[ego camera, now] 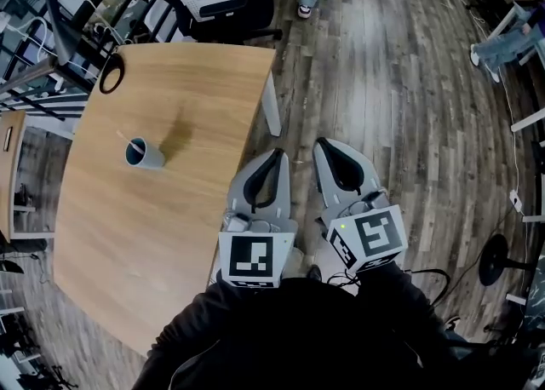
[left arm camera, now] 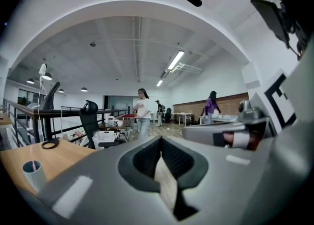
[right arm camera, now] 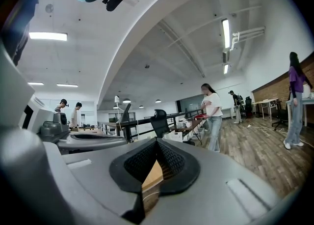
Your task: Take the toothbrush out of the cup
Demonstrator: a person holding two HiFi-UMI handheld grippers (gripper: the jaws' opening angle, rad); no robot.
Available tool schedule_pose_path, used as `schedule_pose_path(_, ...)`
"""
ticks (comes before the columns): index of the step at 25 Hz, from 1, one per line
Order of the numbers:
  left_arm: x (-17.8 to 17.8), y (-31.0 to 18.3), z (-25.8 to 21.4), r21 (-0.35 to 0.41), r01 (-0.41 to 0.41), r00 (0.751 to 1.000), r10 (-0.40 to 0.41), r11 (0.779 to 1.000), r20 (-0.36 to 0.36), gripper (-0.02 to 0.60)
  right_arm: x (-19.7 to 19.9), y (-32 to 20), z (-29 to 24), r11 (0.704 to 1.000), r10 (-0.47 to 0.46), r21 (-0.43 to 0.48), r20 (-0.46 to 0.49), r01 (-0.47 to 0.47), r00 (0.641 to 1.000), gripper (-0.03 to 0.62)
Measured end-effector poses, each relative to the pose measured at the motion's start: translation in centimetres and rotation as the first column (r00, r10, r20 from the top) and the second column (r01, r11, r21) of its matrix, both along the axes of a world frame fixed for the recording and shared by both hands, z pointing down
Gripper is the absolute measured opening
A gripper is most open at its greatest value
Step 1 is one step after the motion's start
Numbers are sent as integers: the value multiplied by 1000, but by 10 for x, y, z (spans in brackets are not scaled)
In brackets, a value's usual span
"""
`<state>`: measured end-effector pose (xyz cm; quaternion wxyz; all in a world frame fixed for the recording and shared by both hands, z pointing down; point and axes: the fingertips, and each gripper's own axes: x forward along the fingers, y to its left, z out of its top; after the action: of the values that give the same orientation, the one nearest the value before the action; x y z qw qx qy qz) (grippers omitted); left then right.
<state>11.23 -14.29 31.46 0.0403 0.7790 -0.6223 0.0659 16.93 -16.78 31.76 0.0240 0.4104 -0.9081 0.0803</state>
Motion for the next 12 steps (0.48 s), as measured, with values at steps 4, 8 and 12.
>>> schedule_pose_path(4,-27,-22,4,-5,22,1000,-22,1000,-9,8,-31,-24,2,1000,-31,-2,-12,31,999,0)
schedule_pose_path(8,-52,-38,2,-10,32,999,-32,999,-12,8,-59,-45,-5,999,-46,9,-8,46,999,0)
schedule_pose_path(12,-78,-43,-2,0,76,997,-76,997,-11,8,-88,-55,-10,995,-94,19,-6,94,996,0)
